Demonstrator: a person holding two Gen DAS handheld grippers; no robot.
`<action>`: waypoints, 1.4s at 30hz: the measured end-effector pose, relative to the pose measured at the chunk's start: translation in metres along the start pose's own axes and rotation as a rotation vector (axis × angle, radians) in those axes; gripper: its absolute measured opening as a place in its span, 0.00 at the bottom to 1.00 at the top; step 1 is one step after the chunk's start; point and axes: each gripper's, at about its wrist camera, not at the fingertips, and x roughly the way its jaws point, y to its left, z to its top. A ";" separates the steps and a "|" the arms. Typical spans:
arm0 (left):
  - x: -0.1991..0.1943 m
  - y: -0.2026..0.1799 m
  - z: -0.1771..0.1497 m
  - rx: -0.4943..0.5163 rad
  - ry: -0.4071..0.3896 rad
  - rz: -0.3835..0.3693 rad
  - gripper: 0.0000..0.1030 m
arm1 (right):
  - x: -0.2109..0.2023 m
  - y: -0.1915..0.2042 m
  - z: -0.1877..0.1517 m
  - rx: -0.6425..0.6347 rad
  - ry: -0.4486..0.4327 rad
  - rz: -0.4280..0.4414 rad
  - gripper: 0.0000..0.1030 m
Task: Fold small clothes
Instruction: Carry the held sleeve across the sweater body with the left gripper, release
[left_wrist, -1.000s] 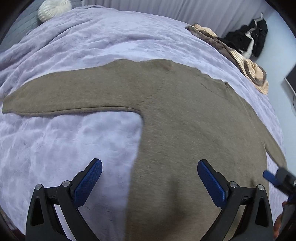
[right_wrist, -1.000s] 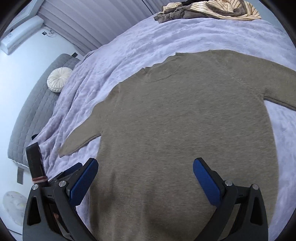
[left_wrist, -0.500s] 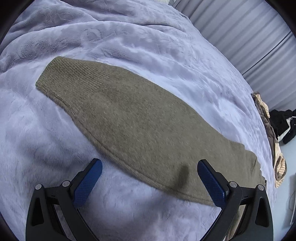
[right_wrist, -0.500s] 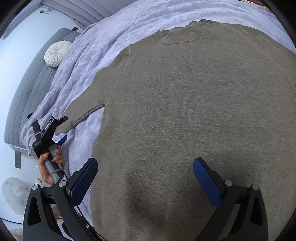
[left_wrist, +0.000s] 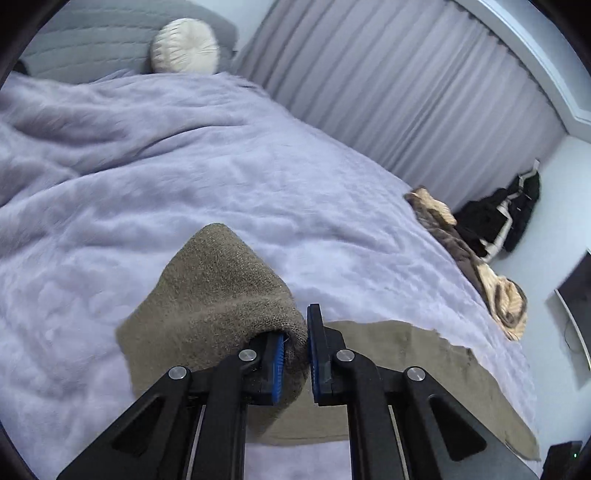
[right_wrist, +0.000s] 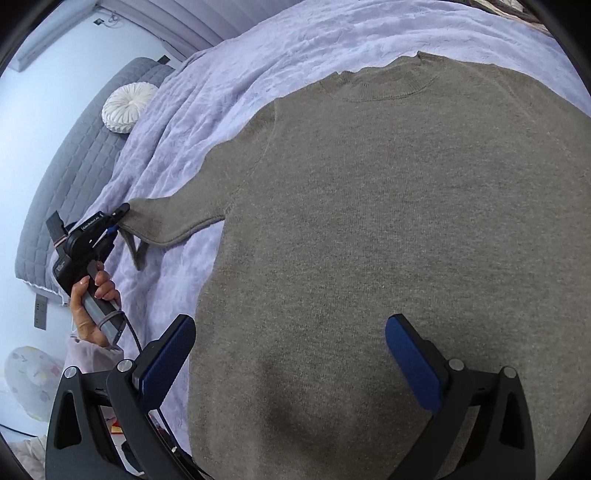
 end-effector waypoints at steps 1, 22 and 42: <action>0.003 -0.026 0.001 0.037 0.004 -0.048 0.12 | -0.004 -0.003 0.001 0.007 -0.016 0.008 0.99; 0.096 -0.239 -0.150 0.420 0.359 -0.047 0.80 | -0.066 -0.127 0.006 0.211 -0.140 -0.079 0.99; 0.082 -0.091 -0.127 0.339 0.338 0.374 0.80 | 0.118 0.040 0.116 -0.890 -0.116 -0.860 0.11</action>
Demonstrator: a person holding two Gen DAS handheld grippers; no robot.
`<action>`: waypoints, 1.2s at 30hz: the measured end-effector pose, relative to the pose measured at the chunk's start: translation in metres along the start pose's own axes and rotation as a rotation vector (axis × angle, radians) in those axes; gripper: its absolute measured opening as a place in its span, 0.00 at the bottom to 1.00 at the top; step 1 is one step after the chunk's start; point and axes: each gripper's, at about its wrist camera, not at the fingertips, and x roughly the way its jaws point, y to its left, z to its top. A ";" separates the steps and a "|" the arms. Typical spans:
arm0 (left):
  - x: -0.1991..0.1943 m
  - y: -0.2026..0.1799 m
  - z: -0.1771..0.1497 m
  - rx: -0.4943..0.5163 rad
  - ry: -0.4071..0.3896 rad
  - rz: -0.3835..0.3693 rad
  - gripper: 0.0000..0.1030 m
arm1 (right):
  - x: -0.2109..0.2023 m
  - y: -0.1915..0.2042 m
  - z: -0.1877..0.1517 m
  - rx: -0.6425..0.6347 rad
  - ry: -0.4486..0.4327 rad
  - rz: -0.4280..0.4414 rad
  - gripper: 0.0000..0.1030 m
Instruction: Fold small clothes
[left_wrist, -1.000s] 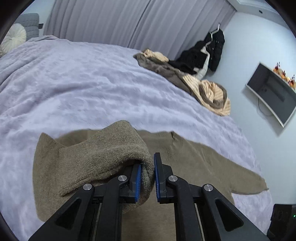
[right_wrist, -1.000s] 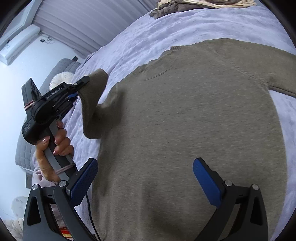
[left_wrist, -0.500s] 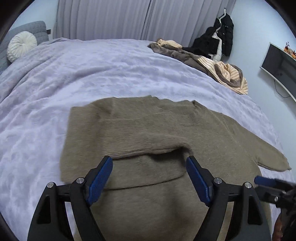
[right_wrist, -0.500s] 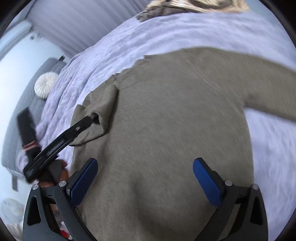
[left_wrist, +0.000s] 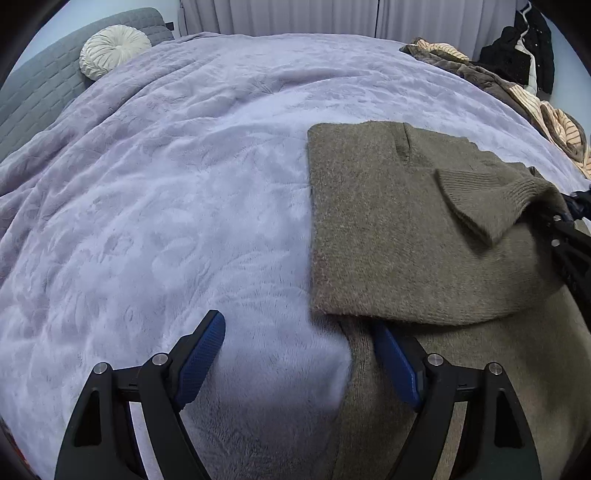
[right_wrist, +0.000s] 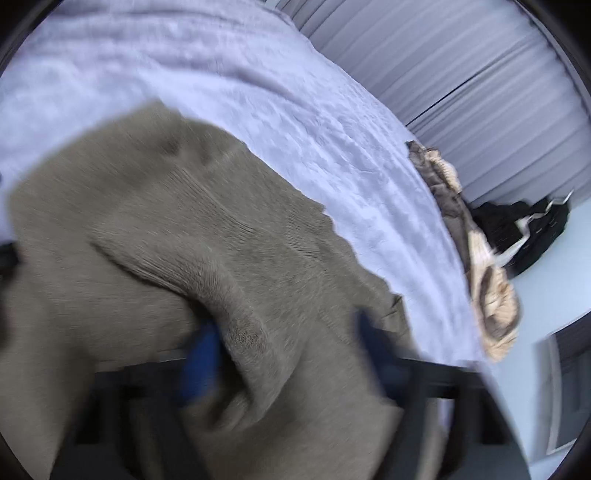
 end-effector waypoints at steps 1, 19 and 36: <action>0.002 0.002 0.003 -0.011 -0.005 0.009 0.80 | -0.002 -0.018 -0.004 0.109 -0.015 0.044 0.11; -0.032 0.040 0.017 -0.057 -0.047 -0.181 0.89 | 0.080 -0.148 -0.209 1.473 -0.043 0.903 0.22; 0.037 0.013 0.062 -0.142 0.144 -0.420 0.12 | 0.073 -0.168 -0.193 1.449 -0.078 0.892 0.10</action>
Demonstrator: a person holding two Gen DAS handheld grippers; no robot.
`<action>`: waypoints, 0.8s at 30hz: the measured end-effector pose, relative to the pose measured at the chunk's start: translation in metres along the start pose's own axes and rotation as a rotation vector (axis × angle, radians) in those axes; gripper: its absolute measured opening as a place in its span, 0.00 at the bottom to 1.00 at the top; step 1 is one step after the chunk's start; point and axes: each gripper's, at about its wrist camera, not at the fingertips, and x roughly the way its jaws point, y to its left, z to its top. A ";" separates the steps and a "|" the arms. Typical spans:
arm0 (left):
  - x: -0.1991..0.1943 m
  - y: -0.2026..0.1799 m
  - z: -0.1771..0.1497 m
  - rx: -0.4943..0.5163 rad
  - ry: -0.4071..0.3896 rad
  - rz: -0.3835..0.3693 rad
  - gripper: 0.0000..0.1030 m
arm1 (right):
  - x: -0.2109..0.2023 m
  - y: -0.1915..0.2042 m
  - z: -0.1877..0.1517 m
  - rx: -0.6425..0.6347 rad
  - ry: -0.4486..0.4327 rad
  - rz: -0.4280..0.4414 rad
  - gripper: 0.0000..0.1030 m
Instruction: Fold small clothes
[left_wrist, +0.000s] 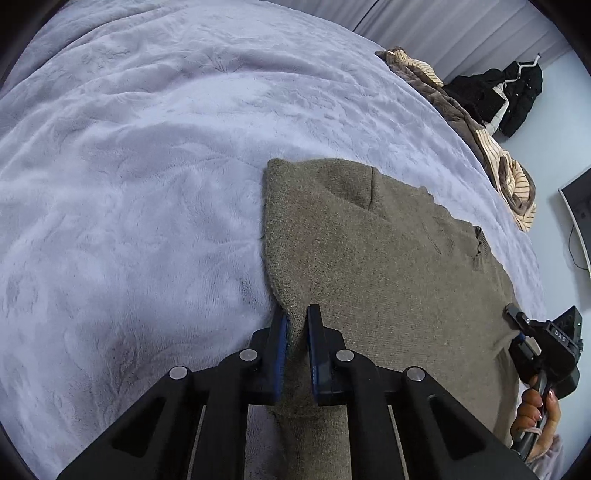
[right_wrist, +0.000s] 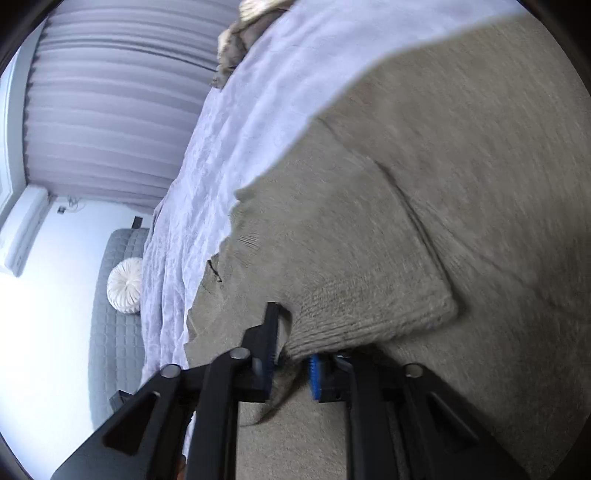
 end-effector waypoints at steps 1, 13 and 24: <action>0.002 0.002 -0.002 0.000 0.001 0.004 0.12 | -0.002 0.009 0.003 -0.051 -0.008 0.005 0.10; -0.022 -0.012 -0.012 0.126 -0.074 0.136 0.12 | -0.052 -0.019 -0.012 -0.087 -0.048 -0.270 0.13; -0.001 -0.023 -0.037 0.236 -0.063 0.300 0.27 | 0.000 0.033 -0.038 -0.309 0.057 -0.319 0.18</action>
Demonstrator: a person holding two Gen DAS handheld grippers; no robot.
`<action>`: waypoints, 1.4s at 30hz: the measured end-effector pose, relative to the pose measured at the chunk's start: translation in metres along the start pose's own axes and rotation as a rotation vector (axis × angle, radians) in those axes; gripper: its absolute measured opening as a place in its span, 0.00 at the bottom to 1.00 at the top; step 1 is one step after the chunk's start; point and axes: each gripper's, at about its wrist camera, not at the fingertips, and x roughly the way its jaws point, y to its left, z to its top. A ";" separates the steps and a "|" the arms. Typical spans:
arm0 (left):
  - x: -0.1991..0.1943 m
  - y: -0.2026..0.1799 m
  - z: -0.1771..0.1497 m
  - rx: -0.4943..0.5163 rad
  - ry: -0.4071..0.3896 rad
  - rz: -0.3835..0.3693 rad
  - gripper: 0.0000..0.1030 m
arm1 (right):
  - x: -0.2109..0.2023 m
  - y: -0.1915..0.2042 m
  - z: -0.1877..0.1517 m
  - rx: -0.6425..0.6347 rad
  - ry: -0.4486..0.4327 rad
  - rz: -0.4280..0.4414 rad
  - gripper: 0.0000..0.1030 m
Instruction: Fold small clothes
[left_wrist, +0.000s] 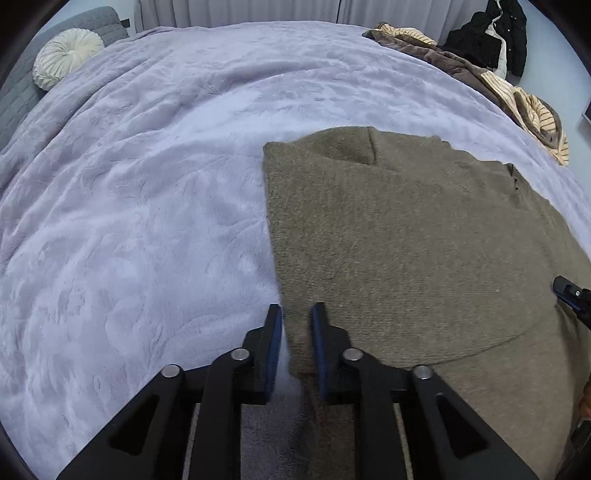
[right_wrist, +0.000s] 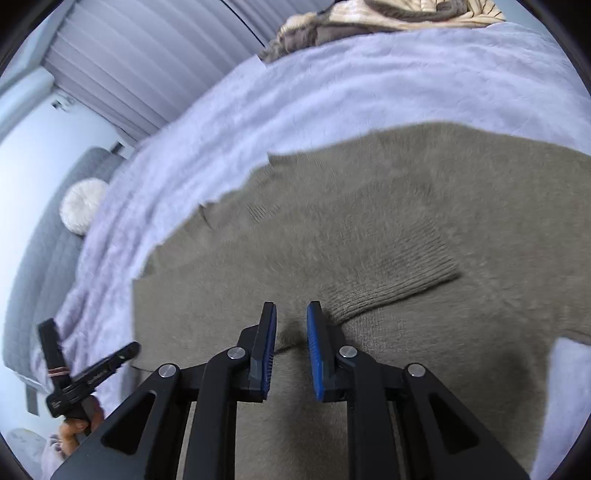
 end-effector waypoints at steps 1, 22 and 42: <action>-0.003 0.003 -0.003 -0.001 -0.016 0.021 0.41 | 0.001 -0.002 -0.002 0.004 -0.009 0.008 0.18; -0.043 0.004 -0.045 0.026 -0.071 0.088 0.75 | -0.044 -0.031 -0.050 0.083 -0.040 0.164 0.46; -0.031 0.076 -0.050 -0.274 -0.085 0.114 0.78 | -0.043 -0.042 -0.063 0.076 -0.088 0.147 0.47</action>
